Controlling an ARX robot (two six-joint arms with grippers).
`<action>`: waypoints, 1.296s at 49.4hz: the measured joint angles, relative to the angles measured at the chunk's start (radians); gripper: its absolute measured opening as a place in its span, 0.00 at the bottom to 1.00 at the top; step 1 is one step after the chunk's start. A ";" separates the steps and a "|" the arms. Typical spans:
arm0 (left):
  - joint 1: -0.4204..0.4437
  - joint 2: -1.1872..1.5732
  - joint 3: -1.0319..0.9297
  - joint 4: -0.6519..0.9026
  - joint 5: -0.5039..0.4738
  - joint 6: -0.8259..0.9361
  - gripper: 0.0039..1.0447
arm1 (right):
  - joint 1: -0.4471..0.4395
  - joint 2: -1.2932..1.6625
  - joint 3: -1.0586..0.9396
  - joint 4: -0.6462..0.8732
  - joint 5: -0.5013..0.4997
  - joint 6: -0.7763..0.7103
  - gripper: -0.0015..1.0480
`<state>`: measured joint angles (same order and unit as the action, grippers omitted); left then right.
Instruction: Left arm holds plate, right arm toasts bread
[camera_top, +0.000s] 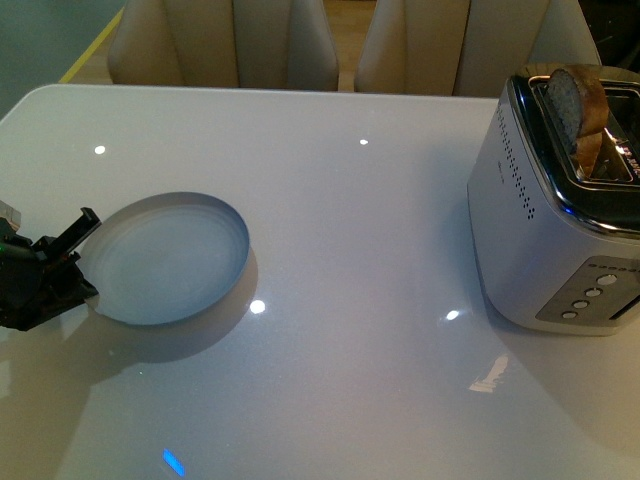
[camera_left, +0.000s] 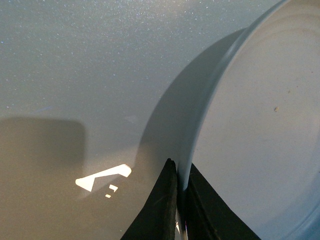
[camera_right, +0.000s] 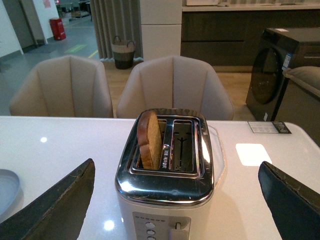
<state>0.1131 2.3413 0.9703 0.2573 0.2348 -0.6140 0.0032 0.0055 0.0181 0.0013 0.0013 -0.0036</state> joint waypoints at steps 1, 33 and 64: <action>0.000 0.003 0.002 0.000 -0.002 0.000 0.03 | 0.000 0.000 0.000 0.000 0.000 0.000 0.91; -0.014 -0.072 -0.003 0.015 -0.020 -0.031 0.92 | 0.000 0.000 0.000 0.000 0.000 0.000 0.91; -0.164 -0.723 0.129 -0.484 -0.163 0.006 0.93 | 0.000 0.000 0.000 0.000 0.000 0.000 0.91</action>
<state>-0.0513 1.6180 1.0992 -0.2264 0.0723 -0.6083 0.0032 0.0055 0.0181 0.0013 0.0013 -0.0036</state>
